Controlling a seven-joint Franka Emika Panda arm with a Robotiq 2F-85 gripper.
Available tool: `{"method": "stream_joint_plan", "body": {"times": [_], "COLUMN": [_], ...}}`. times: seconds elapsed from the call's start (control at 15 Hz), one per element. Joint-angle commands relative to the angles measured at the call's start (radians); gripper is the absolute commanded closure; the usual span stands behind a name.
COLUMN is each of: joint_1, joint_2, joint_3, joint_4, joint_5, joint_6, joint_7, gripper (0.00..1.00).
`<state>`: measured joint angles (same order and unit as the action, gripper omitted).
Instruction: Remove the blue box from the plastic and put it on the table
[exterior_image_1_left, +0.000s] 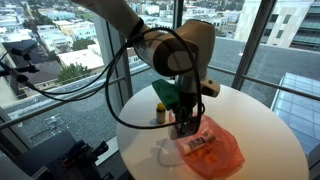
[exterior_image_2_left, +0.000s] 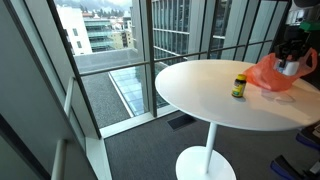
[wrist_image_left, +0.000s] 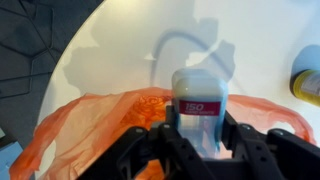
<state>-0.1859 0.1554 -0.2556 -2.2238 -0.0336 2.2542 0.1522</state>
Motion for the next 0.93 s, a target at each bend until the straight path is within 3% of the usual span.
{"method": "stream_joint_plan", "body": {"times": [0.0, 0.4, 0.47, 0.67, 0.73, 0.87], "joint_1": [0.015, 0.032, 0.032, 0.032, 0.031, 0.037], "joint_2": [-0.09, -0.154, -0.105, -0.124, -0.126, -0.12], "joint_3": [0.029, 0.072, 0.074, 0.077, 0.077, 0.081], "joint_4": [-0.084, -0.139, -0.113, -0.124, -0.125, -0.128], "joint_5": [-0.04, -0.037, -0.037, -0.037, -0.037, -0.053], "joint_6": [-0.005, -0.029, -0.004, -0.012, -0.012, -0.004], "joint_7": [-0.018, -0.05, -0.021, -0.027, -0.029, -0.02], "gripper": [0.82, 0.82, 0.57, 0.57, 0.82, 0.82]}}
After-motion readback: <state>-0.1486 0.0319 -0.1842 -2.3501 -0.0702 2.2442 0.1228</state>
